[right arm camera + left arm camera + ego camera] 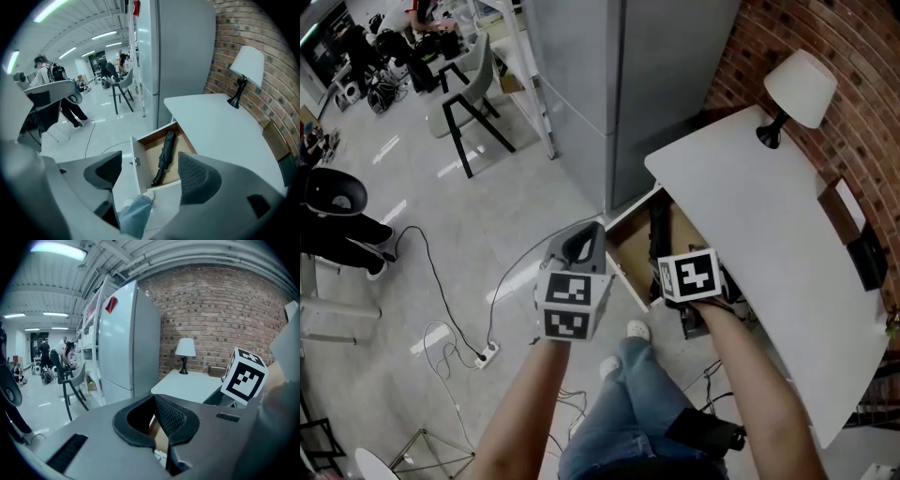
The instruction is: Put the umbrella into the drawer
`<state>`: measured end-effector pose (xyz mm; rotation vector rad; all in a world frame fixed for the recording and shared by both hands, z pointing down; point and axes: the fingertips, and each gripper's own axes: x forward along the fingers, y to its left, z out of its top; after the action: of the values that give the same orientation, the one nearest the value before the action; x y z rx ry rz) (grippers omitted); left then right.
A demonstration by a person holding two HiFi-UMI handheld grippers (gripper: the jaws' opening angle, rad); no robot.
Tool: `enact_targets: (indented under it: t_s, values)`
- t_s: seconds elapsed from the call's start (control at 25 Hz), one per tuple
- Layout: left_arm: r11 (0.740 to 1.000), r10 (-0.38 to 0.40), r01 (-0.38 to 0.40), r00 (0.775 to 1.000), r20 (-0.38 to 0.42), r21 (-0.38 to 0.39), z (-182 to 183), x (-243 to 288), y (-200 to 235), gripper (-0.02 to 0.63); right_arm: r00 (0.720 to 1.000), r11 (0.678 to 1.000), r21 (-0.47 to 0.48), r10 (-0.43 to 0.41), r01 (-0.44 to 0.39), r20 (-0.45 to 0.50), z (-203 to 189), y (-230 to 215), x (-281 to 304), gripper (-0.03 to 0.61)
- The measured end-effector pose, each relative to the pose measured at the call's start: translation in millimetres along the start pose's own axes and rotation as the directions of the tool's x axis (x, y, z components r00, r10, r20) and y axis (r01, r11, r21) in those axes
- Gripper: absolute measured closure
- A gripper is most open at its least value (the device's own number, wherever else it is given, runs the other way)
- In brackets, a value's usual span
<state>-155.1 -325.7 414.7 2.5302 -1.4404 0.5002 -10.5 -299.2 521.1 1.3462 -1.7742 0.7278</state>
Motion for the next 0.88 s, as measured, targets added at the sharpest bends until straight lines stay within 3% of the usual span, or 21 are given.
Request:
enact_targets:
  t_s: [0.32,0.56,0.72,0.88]
  values:
    - [1.000,0.014,-0.014,0.999,0.037,-0.021,13.9,-35.1,-3.1,0.611,0.993,1.000,0.011,0.002,-0.003,0.116,8.8,2.5,-63.3,0.207]
    - [0.997,0.042,-0.037,0.995,0.086,-0.061,26.7,-51.7,-4.2,0.611,0.963,0.999,-0.013,-0.026,0.031,0.267,29.1,-6.3,-114.2,0.207]
    - [0.991,0.065,-0.048,0.989,0.134,-0.128,41.4,-61.9,-3.3,0.612,0.918,0.999,0.047,-0.036,0.019,0.395,33.4,-15.4,-149.8,0.207]
    - [0.995,0.079,-0.066,0.977,0.200,-0.071,67.0,-67.1,-8.9,0.611,0.856,0.999,0.033,-0.048,0.037,0.515,33.7,-25.4,-182.2,0.207]
